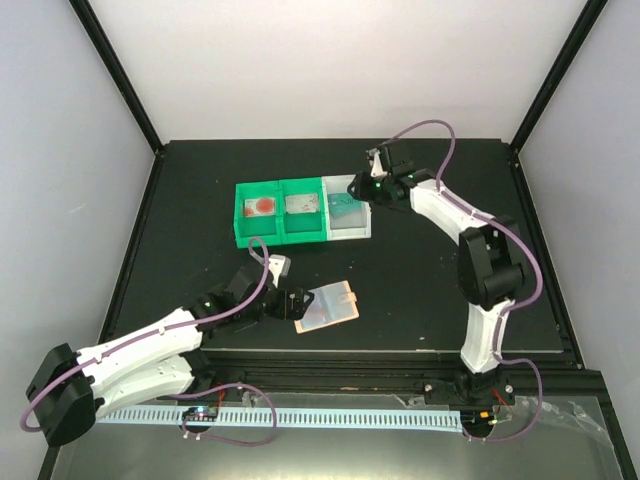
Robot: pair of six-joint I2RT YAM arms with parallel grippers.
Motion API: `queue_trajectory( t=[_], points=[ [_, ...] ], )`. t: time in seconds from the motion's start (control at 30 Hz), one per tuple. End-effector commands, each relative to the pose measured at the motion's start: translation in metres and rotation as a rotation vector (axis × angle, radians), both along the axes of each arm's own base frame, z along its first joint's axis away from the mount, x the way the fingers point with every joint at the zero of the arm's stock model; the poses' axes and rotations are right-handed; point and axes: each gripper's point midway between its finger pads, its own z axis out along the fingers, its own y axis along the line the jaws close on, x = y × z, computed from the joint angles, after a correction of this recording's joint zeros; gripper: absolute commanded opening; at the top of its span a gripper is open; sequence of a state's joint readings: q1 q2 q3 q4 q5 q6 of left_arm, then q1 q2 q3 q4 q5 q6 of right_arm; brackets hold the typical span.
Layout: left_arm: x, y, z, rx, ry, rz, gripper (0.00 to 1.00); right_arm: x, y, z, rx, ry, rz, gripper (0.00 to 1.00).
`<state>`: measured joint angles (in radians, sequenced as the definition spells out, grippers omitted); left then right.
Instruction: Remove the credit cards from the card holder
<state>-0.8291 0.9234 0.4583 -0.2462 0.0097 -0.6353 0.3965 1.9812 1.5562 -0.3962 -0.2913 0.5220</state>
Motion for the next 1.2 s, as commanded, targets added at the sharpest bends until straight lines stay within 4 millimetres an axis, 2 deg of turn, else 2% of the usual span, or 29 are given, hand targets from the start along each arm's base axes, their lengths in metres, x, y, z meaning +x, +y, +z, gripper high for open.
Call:
queue_trajectory(
  t=[0.0, 0.23, 0.37, 0.5, 0.63, 0.87, 1.17],
  points=[
    [0.002, 0.006, 0.011, -0.037, -0.001, 0.046, 0.99, -0.024, -0.010, 0.024, 0.021, -0.040, 0.024, 0.41],
    [-0.004, 0.007, 0.009, -0.116, 0.033, 0.065, 0.99, -0.073, -0.016, 0.034, 0.095, -0.039, 0.057, 0.42],
    [-0.007, 0.005, 0.012, -0.150, 0.022, 0.045, 0.99, -0.102, -0.021, 0.030, 0.101, -0.024, 0.083, 0.41],
    [-0.006, 0.010, 0.014, -0.113, 0.006, 0.044, 0.99, -0.131, -0.021, 0.027, 0.106, -0.020, 0.120, 0.40],
    [-0.006, 0.010, 0.015, -0.117, 0.002, 0.045, 0.99, -0.155, -0.020, 0.012, 0.108, 0.004, 0.145, 0.38],
    [-0.009, 0.002, 0.012, -0.153, 0.028, 0.021, 0.99, -0.191, -0.009, -0.023, 0.128, 0.068, 0.213, 0.25],
    [-0.010, 0.001, 0.009, -0.171, 0.044, 0.027, 0.99, -0.225, 0.014, -0.064, 0.101, 0.138, 0.301, 0.27]
  ],
)
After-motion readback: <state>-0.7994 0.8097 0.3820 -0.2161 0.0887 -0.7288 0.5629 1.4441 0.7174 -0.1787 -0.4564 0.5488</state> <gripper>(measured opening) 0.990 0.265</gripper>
